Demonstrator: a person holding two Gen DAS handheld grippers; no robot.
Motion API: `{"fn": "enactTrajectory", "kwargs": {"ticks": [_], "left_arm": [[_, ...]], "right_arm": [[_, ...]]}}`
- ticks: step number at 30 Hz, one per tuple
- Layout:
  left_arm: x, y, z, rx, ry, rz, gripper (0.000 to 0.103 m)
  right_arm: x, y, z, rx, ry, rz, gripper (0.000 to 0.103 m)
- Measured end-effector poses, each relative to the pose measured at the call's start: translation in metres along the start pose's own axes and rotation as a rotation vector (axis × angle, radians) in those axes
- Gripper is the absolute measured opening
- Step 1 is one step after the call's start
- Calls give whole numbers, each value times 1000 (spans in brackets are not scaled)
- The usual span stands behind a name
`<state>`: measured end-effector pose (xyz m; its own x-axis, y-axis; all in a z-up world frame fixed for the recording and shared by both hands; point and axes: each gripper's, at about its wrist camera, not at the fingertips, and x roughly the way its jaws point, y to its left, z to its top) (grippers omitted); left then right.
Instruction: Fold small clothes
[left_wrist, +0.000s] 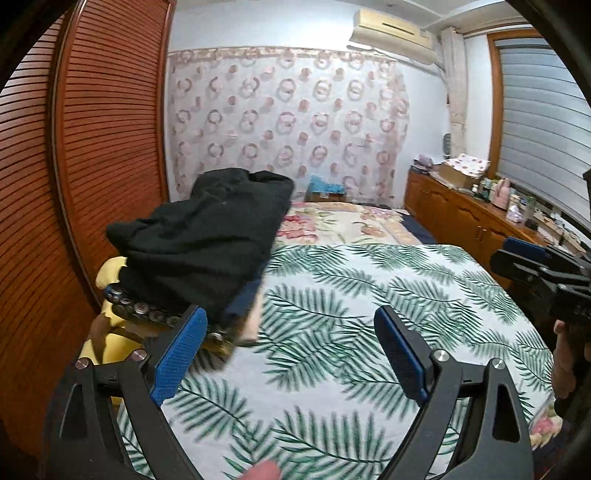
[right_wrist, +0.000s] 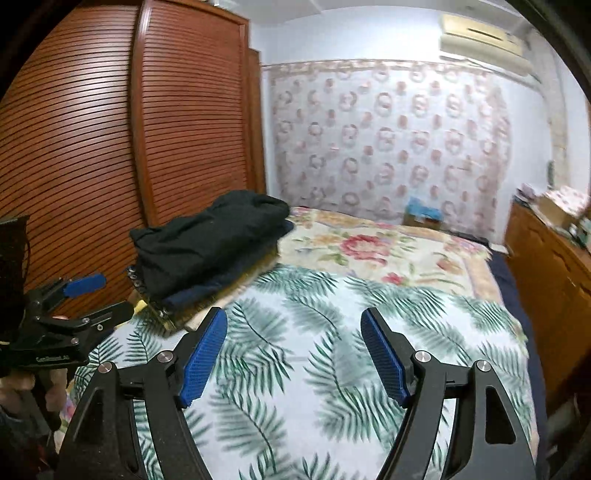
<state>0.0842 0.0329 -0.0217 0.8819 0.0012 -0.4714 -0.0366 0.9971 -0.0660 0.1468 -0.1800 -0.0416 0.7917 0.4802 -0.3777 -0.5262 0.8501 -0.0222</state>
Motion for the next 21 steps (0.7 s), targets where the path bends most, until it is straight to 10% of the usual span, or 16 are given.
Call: {"fn": "enactTrajectory", "kwargs": {"ticks": [21], "left_arm": [[-40,-59,30,45,-86,-69,92]], "right_arm": [[-108,48,-11,114,-117,-214,77]]}}
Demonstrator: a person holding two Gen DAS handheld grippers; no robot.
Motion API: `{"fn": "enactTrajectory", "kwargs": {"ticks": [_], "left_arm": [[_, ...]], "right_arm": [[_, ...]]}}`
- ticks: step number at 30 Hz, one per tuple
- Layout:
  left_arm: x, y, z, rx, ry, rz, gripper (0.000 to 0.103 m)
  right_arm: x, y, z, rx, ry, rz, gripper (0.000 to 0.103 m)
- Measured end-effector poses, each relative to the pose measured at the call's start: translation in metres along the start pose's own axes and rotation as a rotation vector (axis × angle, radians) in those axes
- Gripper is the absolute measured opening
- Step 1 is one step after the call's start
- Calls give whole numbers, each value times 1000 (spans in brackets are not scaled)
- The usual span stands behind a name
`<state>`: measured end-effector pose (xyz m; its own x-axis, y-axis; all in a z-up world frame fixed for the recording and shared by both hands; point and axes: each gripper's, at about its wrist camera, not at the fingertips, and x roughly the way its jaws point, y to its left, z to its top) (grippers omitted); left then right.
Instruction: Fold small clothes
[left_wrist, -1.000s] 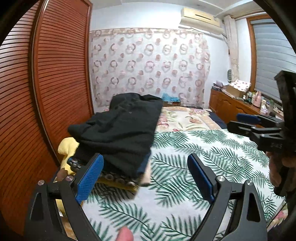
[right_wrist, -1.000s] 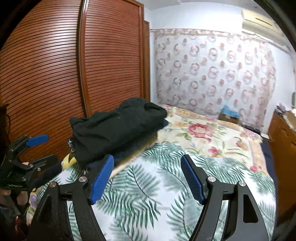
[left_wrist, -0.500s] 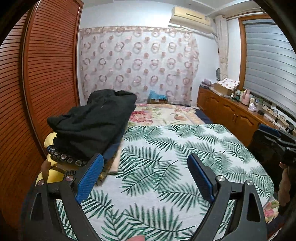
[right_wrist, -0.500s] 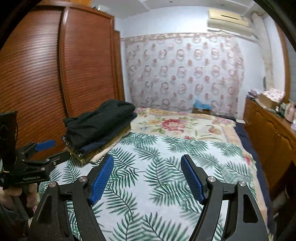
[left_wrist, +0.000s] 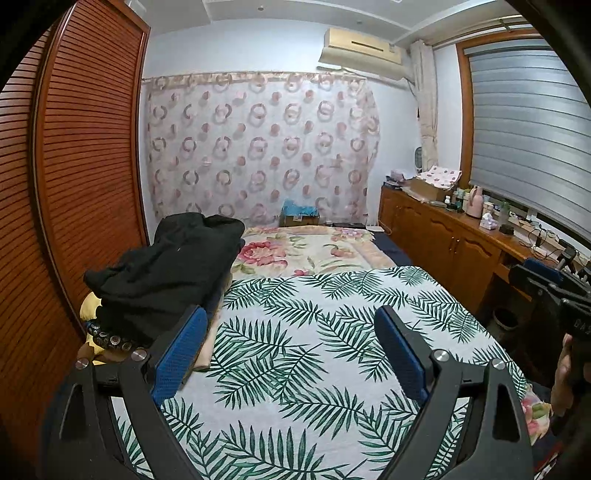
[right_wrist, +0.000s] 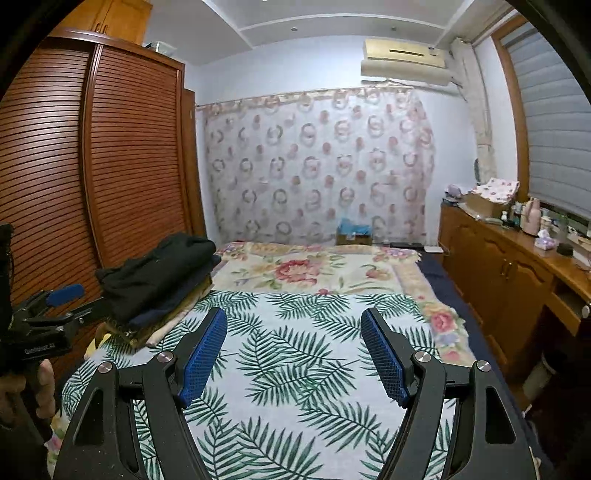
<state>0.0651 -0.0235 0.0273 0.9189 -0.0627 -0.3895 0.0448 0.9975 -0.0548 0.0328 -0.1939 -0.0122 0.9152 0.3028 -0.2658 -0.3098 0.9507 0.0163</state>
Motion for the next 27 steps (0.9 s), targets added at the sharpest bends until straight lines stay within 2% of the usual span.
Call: {"fn": "enactTrajectory", "kwargs": {"ticks": [7,27], "left_arm": [[-2,-1,1,-4,-1,8,92],[-3,1,1,-6,-3,11,92]], "right_arm": [[3,8,-6,7,0,-8,77],[15,-9,-6,5,0,-6,77]]}}
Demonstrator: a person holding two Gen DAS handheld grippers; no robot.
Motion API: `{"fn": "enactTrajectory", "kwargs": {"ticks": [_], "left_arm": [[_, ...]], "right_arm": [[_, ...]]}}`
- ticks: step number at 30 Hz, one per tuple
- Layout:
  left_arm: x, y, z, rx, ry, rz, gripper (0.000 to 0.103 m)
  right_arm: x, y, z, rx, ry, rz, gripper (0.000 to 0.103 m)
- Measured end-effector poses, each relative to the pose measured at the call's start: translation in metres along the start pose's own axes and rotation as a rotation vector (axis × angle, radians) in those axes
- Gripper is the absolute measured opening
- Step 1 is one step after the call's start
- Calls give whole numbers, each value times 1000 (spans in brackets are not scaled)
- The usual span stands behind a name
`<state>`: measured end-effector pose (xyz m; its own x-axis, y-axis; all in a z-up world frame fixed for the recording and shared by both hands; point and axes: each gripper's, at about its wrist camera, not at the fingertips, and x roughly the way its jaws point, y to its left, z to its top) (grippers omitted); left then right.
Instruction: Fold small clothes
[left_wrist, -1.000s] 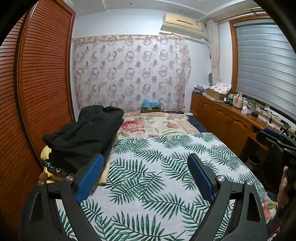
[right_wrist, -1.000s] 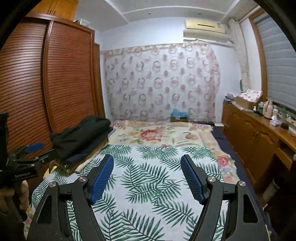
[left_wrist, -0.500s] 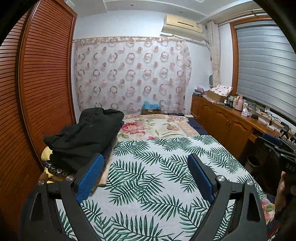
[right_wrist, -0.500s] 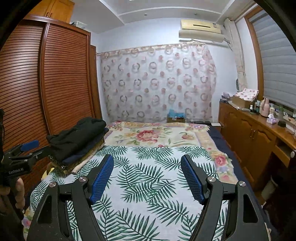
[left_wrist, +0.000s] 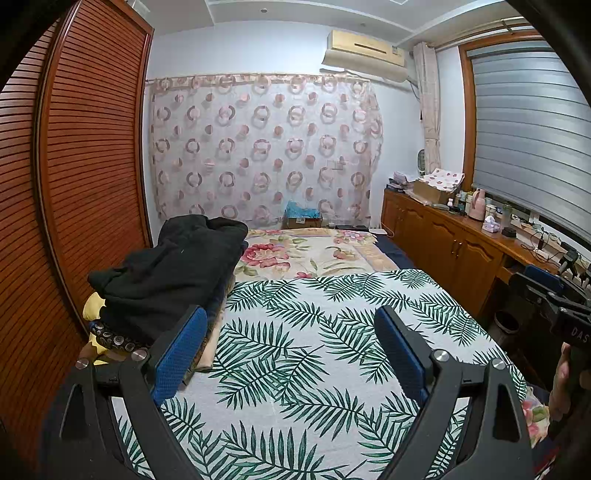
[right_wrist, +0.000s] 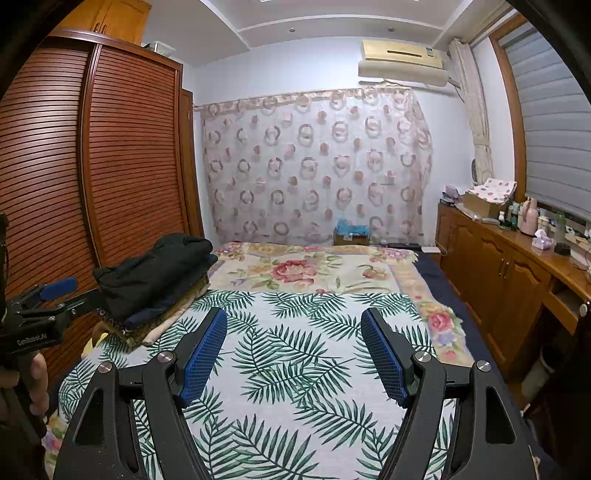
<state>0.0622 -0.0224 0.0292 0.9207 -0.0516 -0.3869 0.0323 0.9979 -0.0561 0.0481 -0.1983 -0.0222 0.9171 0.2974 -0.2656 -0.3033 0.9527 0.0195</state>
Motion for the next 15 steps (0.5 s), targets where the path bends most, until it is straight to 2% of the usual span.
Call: {"fn": "enactTrajectory", "kwargs": {"ticks": [15], "left_arm": [[-1,0,0,2,0,2,92]], "right_arm": [[-2,-7,-2,-2,0,2,77]]}}
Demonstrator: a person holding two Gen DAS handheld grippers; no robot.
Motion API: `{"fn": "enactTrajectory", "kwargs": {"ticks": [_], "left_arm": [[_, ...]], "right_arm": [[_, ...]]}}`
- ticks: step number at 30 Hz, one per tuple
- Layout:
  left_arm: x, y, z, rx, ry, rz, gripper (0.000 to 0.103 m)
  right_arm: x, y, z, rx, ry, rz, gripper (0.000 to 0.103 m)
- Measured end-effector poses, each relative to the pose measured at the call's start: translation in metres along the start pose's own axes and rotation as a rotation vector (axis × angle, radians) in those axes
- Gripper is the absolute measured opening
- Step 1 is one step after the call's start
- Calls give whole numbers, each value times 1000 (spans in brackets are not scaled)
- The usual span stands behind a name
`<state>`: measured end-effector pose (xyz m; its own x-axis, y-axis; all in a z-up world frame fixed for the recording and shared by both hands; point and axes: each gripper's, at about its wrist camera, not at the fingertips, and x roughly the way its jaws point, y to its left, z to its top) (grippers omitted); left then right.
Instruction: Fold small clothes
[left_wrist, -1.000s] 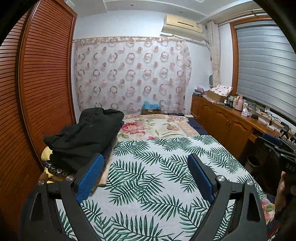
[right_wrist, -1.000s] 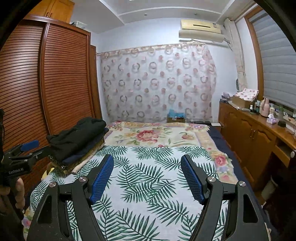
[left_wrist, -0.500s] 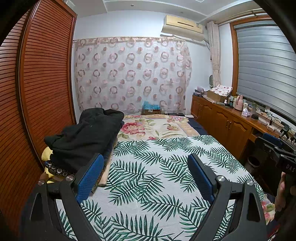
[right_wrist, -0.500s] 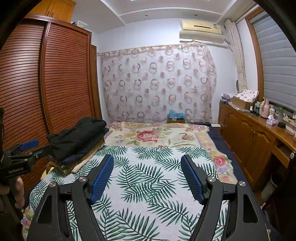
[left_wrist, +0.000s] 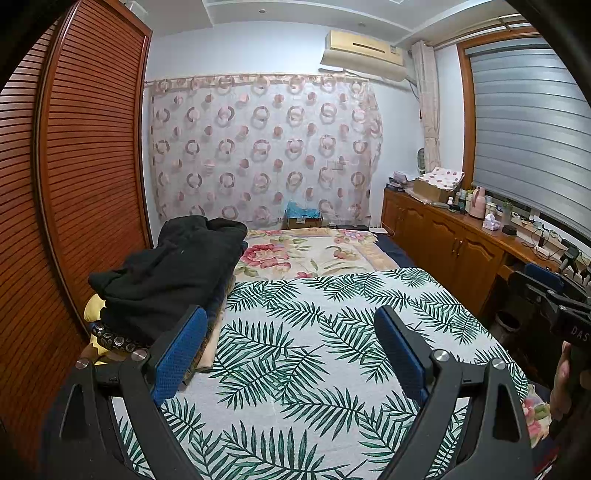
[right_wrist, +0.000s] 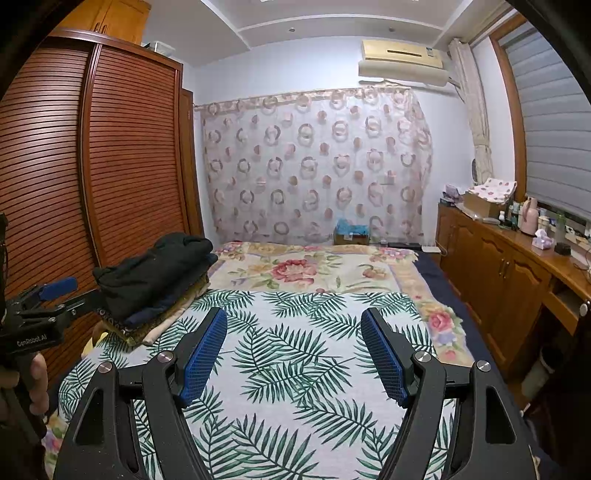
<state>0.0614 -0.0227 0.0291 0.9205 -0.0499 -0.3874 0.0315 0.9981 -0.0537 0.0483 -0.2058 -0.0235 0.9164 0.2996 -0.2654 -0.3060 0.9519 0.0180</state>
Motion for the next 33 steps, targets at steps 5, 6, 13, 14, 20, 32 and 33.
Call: {"fn": "enactTrajectory", "kwargs": {"ticks": [5,6,13,14,20,32,33], "left_arm": [[0,0,0,-1,-1,-1,92],[1,-1,0,0,-1,0,92],[0,0,0,0,-2,0,92],[0,0,0,0,-2,0,92],[0,0,0,2,-3,0,92],[-2,1,1,2,-6,-1,92],[-2,2,2,2,-7,-1,92]], "right_arm": [[0,-2,0,-4,-2,1,77],[0,-2,0,-3,-1,2,77],[0,-3,0,-4,-2,3,77],[0,-3,0,-3,-2,3,77],[0,-4,0,-5,-2,2,77],[-2,-12,-2,-7,-3,8,77],[-1,-12,-1,-6,-4,8,77]]}}
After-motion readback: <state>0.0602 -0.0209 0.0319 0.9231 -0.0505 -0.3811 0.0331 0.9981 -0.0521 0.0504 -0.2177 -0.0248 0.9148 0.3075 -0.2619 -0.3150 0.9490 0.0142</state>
